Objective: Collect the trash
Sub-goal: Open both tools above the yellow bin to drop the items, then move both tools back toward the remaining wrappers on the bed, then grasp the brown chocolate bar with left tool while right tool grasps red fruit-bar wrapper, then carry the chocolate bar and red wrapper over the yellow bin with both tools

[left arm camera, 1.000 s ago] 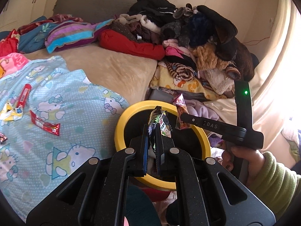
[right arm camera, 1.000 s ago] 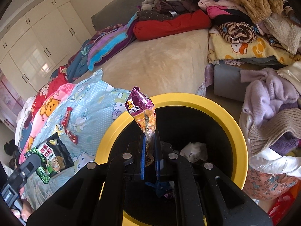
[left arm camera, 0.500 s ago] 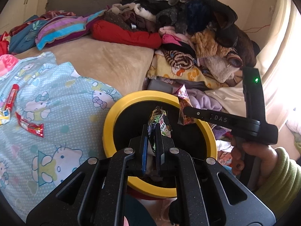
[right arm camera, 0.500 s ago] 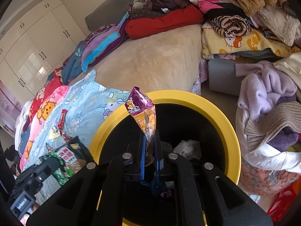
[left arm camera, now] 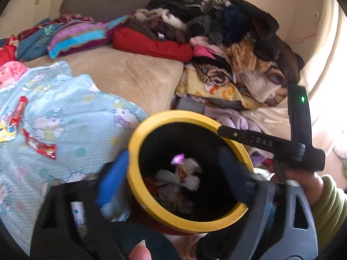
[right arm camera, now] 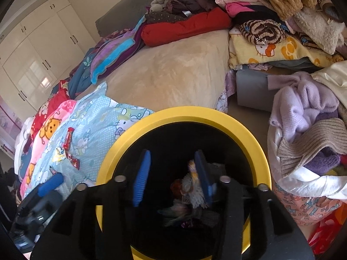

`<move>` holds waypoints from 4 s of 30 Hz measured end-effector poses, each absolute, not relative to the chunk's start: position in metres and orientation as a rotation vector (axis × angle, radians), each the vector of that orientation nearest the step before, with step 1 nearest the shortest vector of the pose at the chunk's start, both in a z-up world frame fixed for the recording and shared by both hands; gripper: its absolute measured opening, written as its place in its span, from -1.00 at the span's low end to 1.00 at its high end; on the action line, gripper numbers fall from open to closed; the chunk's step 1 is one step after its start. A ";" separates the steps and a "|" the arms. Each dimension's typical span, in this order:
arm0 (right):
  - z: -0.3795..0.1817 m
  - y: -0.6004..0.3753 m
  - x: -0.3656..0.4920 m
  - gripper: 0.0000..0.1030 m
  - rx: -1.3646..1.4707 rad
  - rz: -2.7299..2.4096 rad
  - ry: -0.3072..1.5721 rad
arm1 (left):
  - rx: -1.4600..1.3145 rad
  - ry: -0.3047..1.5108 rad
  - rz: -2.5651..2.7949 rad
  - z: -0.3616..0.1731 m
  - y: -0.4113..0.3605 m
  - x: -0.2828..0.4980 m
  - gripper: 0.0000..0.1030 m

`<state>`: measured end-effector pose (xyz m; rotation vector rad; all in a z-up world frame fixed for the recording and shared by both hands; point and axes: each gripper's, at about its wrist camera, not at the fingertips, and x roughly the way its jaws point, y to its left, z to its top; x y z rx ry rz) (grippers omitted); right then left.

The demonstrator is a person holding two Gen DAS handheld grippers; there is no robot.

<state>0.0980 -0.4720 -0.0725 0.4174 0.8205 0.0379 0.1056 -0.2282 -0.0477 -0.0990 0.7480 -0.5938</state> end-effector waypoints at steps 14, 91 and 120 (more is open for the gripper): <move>-0.026 -0.441 0.085 0.30 0.343 0.124 0.644 | -0.125 0.655 -0.451 -0.018 -0.180 0.098 0.78; -0.136 -0.123 0.236 -0.55 -0.223 0.542 1.074 | -0.465 0.783 0.127 -0.114 0.090 0.178 0.25; -0.060 -0.176 0.167 -0.78 -0.027 0.574 0.799 | -0.378 0.707 -0.021 -0.063 0.046 0.155 -0.68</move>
